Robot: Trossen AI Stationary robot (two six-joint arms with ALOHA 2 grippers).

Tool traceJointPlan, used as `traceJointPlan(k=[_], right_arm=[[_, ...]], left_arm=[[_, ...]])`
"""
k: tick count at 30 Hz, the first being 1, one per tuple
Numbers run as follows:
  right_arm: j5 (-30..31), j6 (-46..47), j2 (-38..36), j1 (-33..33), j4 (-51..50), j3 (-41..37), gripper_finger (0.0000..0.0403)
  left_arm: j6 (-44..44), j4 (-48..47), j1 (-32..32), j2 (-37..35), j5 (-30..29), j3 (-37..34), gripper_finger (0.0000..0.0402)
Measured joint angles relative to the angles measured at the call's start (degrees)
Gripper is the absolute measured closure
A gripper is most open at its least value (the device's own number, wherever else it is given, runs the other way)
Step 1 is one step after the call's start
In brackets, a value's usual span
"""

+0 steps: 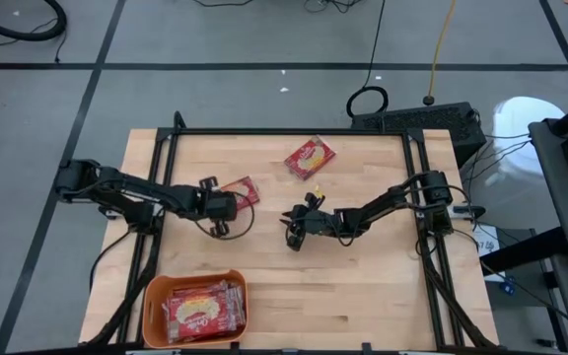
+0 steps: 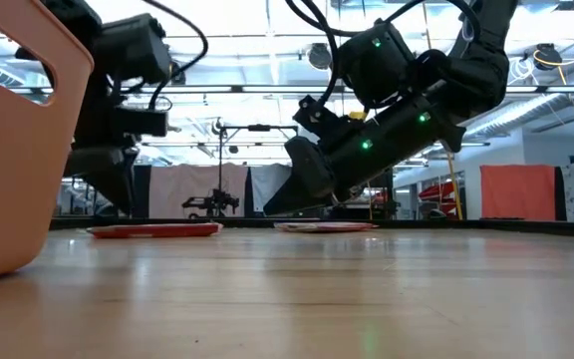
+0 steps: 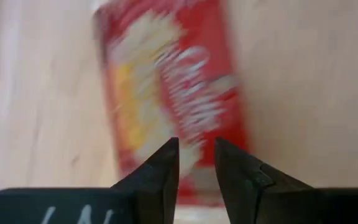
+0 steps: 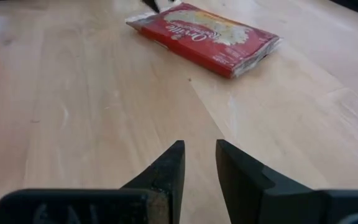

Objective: Sort popcorn bags into baskets
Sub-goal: Put the popcorn bag into the orange bin

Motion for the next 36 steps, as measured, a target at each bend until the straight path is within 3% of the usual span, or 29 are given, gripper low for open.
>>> traceJointPlan(k=[5, 14, 18, 24, 31, 36], right_arm=[[0.0, 0.0, 0.0, 0.0, 0.1, 0.0, 0.0316], [0.0, -0.2, 0.0, 0.0, 0.3, 0.0, 0.0316], [0.0, -0.2, 0.0, 0.0, 0.3, 0.0, 0.0316], [-0.1, -0.3, 0.0, 0.1, 0.3, 0.0, 0.0316], [-1.6, -1.2, 0.0, 0.5, 0.4, 0.0, 0.0316], [-1.6, -1.3, 0.0, 0.8, 0.5, 0.0, 0.0316]], left_arm=[[1.3, 8.2, -2.6, 1.1, -0.8, -1.5, 0.0295], [1.7, 16.7, -5.3, 5.7, -7.9, -4.3, 0.0175], [3.1, 19.0, -5.6, 8.3, -8.6, -4.3, 0.0165], [4.1, 22.0, -4.9, 12.6, -9.1, -4.1, 0.0228], [3.2, 20.8, -4.8, 13.1, -12.6, -4.3, 0.0375], [3.1, 19.2, -4.9, 12.9, -12.7, -3.5, 0.0388]])
